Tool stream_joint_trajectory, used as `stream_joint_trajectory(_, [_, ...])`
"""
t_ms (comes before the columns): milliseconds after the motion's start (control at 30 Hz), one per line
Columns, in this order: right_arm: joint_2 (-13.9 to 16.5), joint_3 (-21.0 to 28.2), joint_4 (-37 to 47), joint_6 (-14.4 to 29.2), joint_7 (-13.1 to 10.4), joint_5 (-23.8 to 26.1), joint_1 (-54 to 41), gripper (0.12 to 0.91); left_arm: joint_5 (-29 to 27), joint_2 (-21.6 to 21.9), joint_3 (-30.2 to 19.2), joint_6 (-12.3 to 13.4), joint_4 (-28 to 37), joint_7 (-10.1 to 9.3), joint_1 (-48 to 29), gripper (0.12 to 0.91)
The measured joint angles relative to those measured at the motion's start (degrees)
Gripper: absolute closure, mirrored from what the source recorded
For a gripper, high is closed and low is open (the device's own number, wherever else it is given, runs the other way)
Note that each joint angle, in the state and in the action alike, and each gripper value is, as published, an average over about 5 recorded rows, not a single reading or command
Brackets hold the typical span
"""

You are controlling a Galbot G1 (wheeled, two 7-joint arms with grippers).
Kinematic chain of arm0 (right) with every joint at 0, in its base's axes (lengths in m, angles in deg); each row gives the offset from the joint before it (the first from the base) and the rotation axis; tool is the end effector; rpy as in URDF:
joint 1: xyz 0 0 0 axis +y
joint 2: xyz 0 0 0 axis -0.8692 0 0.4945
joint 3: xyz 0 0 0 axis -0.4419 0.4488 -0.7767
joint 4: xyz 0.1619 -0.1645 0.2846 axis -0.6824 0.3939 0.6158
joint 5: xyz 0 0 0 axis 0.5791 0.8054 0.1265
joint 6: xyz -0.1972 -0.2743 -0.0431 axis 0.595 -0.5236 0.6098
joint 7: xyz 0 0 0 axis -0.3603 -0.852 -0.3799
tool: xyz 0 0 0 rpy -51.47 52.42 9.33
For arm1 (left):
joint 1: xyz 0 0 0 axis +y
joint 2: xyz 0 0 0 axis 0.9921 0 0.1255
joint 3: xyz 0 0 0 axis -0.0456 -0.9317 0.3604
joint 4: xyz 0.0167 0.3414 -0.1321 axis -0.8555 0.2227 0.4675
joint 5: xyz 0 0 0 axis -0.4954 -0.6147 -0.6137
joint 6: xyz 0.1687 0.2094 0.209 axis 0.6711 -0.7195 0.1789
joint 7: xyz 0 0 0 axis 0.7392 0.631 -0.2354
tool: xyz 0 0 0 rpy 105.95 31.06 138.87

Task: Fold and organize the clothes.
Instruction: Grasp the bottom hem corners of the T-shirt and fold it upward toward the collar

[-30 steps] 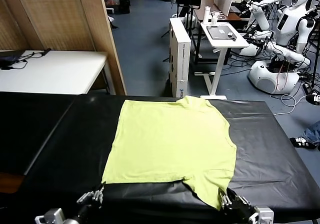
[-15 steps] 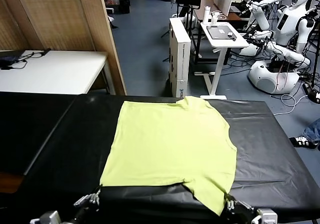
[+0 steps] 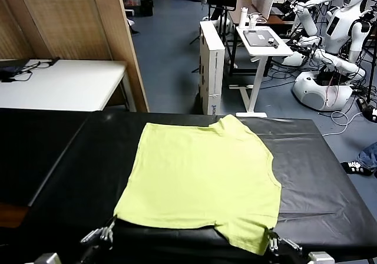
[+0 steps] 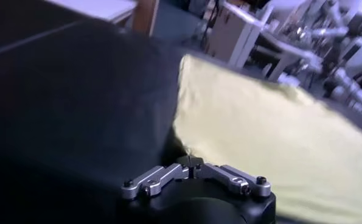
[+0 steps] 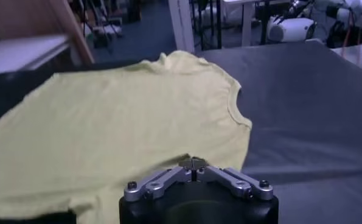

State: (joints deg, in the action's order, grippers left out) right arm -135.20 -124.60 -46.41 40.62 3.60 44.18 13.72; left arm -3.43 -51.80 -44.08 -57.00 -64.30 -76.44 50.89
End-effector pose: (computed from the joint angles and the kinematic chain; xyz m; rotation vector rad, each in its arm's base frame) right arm 0.0984 -0.0709 -0.2368 0.1042 -2.6357 -0.2210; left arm 0.0968 0.0739 -0.2596 -0.0534 -2.6714 0.6113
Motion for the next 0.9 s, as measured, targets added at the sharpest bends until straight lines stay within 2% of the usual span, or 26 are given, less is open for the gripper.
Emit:
stream_joint_trajectory(167, [2.99,1.74,4.32,-0.44,-0.39,-1.65,-6.68,0.885,0.44,-0.03,0.3,0.0,2.58,-0.04,-5.36,0.884])
stream_joint_trajectory(500, [7.88,7.58,13.64,2.44,-1.08,-2.6,-18.01,0.885,0.52,-0.44,-0.87,0.61,8.33,-0.93,-12.36,0.884])
stream_joint_trajectory(900, [9.25,12.08,22.12,2.74,-1.39,-1.87,-27.6,0.885,-0.57,0.11,-2.79,0.52,13.99,-1.06,-16.95,0.884])
